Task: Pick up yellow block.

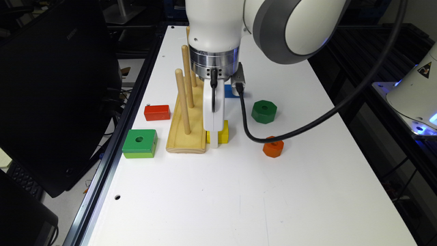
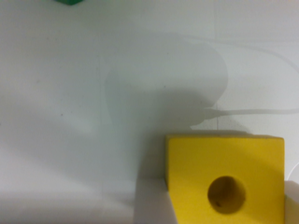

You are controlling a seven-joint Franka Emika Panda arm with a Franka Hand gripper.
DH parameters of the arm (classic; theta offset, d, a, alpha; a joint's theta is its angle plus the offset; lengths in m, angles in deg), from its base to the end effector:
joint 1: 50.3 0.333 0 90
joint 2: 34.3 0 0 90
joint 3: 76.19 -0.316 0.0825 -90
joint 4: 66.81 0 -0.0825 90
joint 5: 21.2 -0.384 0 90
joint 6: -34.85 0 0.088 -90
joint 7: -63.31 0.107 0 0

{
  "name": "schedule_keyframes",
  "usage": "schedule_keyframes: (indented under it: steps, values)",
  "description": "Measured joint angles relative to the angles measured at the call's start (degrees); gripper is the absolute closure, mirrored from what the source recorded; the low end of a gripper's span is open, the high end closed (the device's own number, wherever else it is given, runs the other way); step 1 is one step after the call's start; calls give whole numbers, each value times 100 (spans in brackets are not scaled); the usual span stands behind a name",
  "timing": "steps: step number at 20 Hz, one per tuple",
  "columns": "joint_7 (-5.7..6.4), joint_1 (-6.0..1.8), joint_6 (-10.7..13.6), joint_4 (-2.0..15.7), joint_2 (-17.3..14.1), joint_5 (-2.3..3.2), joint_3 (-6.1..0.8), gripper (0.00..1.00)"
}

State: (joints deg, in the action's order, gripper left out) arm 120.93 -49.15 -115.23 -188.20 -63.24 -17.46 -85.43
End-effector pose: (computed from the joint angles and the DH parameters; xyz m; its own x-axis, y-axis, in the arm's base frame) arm 0.5655 0.1063 0.1732 0.7054 -0.7079 -0.0356 -0.7088 -0.7049 -0.0280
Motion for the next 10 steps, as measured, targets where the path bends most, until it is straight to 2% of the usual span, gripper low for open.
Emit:
schedule_keyframes:
  steps: [10]
  values:
    - [0,-8,49,-6,91,-2,-12,100]
